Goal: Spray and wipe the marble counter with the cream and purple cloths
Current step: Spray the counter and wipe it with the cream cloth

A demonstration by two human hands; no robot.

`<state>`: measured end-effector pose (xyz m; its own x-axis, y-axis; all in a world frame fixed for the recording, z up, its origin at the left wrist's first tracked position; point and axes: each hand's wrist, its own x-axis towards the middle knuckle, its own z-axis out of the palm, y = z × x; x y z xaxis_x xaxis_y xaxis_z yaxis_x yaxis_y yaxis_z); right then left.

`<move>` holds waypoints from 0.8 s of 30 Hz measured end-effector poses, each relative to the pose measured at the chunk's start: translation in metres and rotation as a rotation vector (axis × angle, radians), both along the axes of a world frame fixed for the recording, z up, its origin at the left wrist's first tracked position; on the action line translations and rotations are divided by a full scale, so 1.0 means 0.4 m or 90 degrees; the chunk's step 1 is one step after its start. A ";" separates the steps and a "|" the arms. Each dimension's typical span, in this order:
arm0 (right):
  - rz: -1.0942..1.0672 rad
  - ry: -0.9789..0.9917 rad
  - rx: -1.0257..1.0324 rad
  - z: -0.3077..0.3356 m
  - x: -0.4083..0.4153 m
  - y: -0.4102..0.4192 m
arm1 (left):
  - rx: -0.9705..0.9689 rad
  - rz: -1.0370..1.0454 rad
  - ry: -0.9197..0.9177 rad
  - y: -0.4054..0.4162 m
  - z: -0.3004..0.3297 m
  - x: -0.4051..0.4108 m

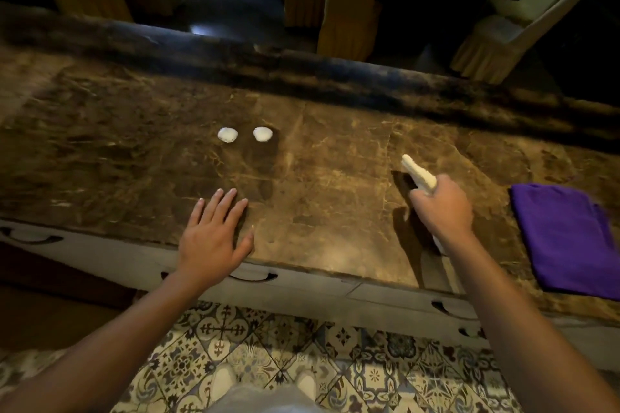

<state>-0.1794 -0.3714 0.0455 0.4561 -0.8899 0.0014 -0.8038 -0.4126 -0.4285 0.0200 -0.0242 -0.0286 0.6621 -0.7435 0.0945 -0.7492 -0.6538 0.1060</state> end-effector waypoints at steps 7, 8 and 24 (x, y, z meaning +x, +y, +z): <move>0.204 -0.117 0.008 0.056 0.127 0.126 | -0.043 0.020 0.039 -0.003 0.011 0.001; 0.219 -0.123 0.021 0.061 0.147 0.139 | -0.045 0.020 0.043 -0.003 0.010 0.000; 0.119 -0.104 -0.230 0.166 0.455 0.156 | -0.018 0.105 0.027 0.121 0.063 0.524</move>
<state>0.0025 -0.3090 0.1118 0.5767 -0.7216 0.3830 -0.6349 -0.6909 -0.3458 0.2297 0.0241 -0.0033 0.7784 -0.6223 0.0828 -0.6268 -0.7634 0.1557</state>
